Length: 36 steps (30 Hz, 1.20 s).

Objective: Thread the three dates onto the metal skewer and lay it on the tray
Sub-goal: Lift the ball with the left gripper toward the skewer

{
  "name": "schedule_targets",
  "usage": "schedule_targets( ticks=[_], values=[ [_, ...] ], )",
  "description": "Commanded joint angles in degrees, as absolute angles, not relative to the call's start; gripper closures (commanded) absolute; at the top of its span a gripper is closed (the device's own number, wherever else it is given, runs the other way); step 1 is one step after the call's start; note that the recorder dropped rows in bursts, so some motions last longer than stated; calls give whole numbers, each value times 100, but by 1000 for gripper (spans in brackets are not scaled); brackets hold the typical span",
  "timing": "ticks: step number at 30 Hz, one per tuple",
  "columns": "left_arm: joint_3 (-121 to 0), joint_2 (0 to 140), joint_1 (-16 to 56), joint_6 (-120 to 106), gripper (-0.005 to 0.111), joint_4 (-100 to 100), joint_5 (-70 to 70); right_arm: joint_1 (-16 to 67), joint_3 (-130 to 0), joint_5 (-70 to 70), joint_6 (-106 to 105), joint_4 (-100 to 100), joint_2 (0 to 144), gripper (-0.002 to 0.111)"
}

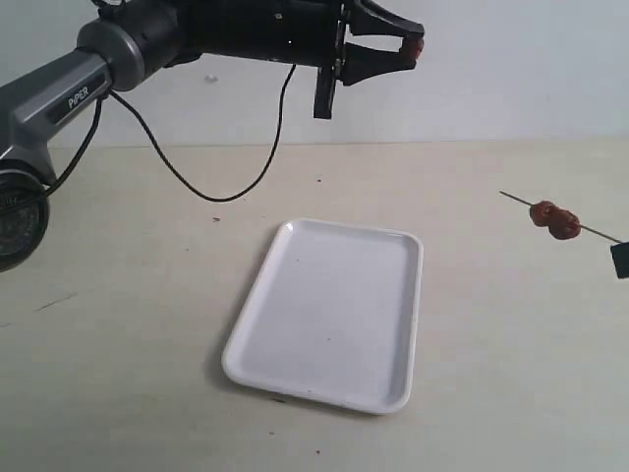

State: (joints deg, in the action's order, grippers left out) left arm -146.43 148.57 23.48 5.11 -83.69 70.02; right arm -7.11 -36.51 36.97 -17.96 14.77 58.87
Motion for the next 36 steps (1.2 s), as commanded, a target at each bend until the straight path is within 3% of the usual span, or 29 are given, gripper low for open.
schedule_targets(
  ticks=[1, 7, 36],
  values=[
    [-14660, 14871, 2276, 796, 75, -8810, 6996, -731, -3640, 3728, -3703, 1706, 5801, 108],
    [-14660, 14815, 2276, 557, 75, -9521, 6996, -731, -3640, 4086, -3818, 1706, 5801, 108],
    [-14660, 14441, 2357, -553, 75, -8657, 6996, -731, -3640, 3979, -3804, 1706, 5801, 108]
  ],
)
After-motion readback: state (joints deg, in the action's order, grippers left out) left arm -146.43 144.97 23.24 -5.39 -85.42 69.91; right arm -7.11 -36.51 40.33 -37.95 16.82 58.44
